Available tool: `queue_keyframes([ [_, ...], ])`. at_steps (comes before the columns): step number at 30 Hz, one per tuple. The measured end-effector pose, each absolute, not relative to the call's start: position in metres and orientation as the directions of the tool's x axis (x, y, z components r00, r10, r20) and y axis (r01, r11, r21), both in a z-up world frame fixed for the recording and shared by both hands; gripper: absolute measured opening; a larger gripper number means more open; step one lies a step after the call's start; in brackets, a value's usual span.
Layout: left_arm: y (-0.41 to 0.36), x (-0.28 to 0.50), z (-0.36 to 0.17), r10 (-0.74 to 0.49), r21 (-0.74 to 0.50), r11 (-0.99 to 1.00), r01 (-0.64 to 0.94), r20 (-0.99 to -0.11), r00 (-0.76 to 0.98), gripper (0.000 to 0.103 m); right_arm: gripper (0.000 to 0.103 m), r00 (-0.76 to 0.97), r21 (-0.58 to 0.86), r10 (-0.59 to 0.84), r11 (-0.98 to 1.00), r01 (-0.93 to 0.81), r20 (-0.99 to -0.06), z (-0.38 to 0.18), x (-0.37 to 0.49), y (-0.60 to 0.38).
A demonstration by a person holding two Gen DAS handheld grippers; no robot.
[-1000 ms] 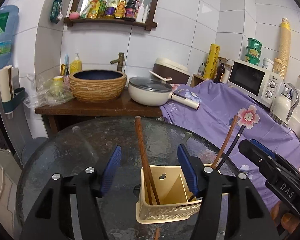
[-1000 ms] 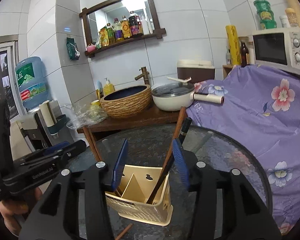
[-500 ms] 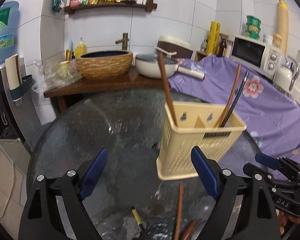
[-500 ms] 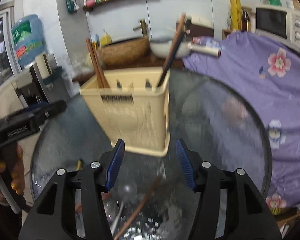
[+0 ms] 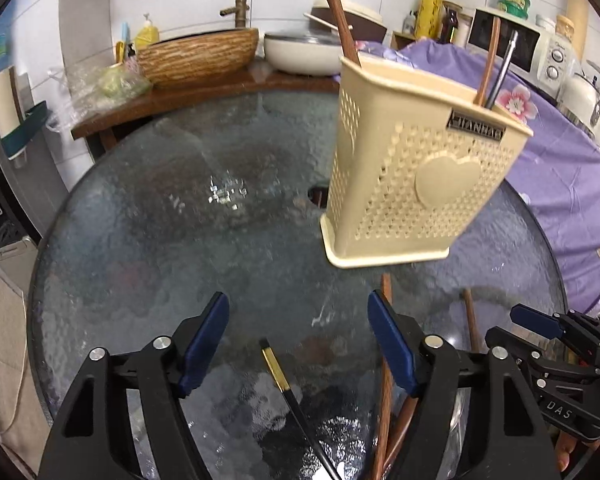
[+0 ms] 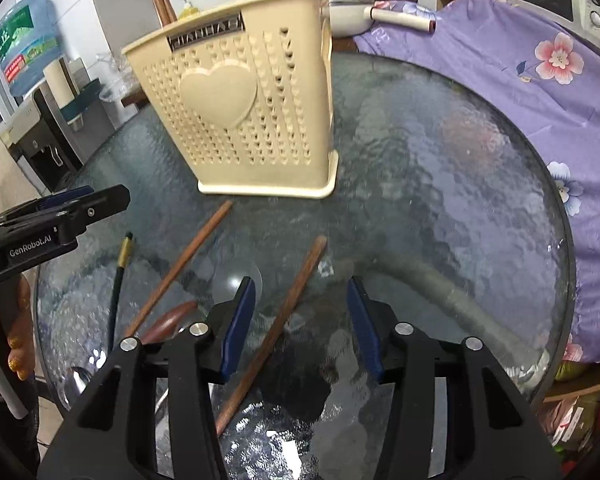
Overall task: Organize utensils
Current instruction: 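Move both open tools back toward the utensils lying on the table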
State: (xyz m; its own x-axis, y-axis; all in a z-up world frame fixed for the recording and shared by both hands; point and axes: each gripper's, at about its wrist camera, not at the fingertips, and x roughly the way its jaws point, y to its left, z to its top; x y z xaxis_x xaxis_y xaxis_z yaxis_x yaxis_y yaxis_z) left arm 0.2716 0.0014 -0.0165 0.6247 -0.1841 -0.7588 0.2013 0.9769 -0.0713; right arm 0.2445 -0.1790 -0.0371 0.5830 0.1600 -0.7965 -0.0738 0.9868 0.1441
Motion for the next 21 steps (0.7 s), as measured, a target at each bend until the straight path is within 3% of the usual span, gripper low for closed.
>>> queue_keyframes([
  [4,0.003,0.270,-0.026,-0.191,-0.075,0.974,0.213,-0.778,0.598,0.063,0.041,0.562,0.142,0.159,0.987,-0.074,-0.812,-0.044,0.245,-0.176],
  [13,0.006,0.262,-0.034,-0.152,-0.037,0.978,0.203,-0.796,0.586,0.057,0.040,0.529,0.135,0.156,0.988,-0.079,-0.834,-0.051,0.247,-0.165],
  [21,-0.014,0.265,-0.037,-0.198,-0.059,0.964,0.261,-0.813,0.547,0.046,0.037,0.521,0.111,0.132,0.991,-0.072,-0.843,-0.054,0.250,-0.158],
])
